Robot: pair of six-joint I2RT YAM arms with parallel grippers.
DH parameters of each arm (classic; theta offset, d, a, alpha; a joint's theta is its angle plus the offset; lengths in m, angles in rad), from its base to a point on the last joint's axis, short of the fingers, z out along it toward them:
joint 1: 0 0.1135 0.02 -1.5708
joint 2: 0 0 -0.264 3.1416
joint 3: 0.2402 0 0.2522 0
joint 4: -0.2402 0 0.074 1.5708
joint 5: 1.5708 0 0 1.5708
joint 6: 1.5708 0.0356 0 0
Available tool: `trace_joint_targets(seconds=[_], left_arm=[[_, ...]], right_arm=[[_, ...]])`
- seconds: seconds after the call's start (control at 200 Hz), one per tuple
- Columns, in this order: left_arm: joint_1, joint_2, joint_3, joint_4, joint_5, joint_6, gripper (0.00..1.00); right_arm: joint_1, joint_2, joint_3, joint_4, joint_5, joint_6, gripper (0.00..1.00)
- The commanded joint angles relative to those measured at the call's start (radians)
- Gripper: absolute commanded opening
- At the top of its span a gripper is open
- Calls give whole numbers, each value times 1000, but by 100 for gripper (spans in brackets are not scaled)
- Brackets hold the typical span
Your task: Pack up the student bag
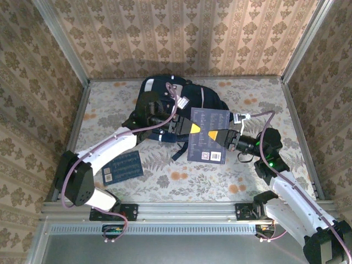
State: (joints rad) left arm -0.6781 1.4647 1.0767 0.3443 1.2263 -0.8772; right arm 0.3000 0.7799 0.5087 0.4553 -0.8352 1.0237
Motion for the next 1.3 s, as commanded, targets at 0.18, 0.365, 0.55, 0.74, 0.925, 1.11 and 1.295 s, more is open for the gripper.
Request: trace_joint_targets(seconds=[0.18,0.365,0.55,0.74,0.925,1.11,1.295], left_arm=[[93,-94,-121,346,-290,-251,0],[63,-25,-168,631,-429,-450,0],[49,83,-140,873,-474,-629,0],[20,120,-122,900,-496,-641,0],[-2,130,-125,897,-516,-632,0],[-17,138,-127,881,-528,-613,0],[-23,151,-126,878,-542,-606,0]], right_arm=[[8,-96,-57,35,225,31,78],[73,-94,-178,298,407,169,88],[109,-100,-163,260,519,138,90],[129,-28,-150,337,577,156,88],[161,40,-91,351,656,102,83],[178,128,-60,453,753,104,73],[193,197,-41,531,777,136,46]])
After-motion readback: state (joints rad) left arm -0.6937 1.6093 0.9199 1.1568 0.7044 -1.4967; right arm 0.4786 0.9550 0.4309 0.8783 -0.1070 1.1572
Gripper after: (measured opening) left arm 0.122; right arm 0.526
